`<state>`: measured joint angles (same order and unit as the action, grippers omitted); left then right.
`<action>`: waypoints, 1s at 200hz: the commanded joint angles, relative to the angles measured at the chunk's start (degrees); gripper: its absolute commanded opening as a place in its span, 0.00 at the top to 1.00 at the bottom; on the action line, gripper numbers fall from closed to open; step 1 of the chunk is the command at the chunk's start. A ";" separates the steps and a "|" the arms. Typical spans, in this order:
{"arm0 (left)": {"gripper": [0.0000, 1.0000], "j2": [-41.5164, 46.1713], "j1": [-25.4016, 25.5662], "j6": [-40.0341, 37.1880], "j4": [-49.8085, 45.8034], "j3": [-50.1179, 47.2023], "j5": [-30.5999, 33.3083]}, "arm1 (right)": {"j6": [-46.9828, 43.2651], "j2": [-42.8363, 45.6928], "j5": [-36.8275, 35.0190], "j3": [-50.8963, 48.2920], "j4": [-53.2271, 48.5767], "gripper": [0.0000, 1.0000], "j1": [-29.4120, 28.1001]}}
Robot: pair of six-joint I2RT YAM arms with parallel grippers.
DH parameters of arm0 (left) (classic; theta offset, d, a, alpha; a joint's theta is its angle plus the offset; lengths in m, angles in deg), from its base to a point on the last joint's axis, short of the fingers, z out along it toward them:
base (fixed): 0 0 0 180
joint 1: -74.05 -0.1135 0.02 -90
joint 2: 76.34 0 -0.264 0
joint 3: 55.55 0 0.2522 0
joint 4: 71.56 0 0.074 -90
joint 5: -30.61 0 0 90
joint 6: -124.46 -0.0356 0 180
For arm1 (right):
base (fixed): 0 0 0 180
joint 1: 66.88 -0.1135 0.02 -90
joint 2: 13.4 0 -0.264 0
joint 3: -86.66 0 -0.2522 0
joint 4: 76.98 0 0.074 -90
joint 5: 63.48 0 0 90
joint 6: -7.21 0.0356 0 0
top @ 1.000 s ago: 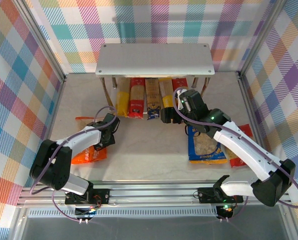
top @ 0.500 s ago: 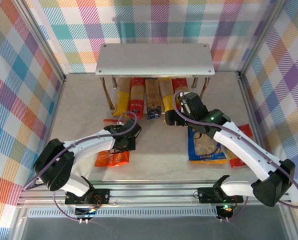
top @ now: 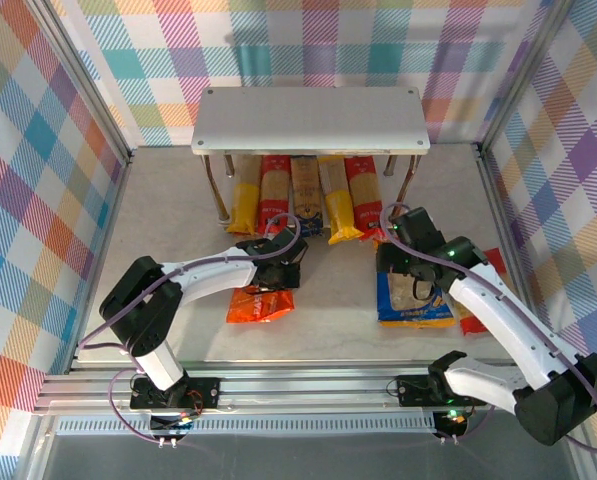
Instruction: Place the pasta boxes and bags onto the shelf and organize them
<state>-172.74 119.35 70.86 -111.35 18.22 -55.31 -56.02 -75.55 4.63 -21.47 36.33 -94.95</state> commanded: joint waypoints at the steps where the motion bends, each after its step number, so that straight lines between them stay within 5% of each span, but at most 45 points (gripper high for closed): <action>1: 1.00 -0.32 0.77 -0.94 2.79 1.95 -2.40 | 1.05 -0.19 1.61 -2.33 -2.54 0.08 2.85; 25: 0.99 0.89 0.82 -1.16 3.41 1.40 -3.26 | 1.52 -2.46 4.30 -4.64 -1.07 0.08 4.29; 79: 0.55 7.42 0.87 -2.27 4.06 -2.00 -6.23 | 1.93 -10.30 6.77 -7.18 2.18 0.07 6.14; 171: 0.50 26.70 0.85 -5.99 -5.74 -1.97 -2.09 | 1.06 -18.50 10.94 -9.55 10.30 0.18 10.27; 200: 0.48 30.22 0.76 -6.94 -8.46 -1.38 1.67 | 0.99 -20.72 13.21 -10.35 12.47 0.41 10.29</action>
<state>-144.91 119.53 65.92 -115.08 15.42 -57.72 -54.78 -95.29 14.49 -30.70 46.25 -84.90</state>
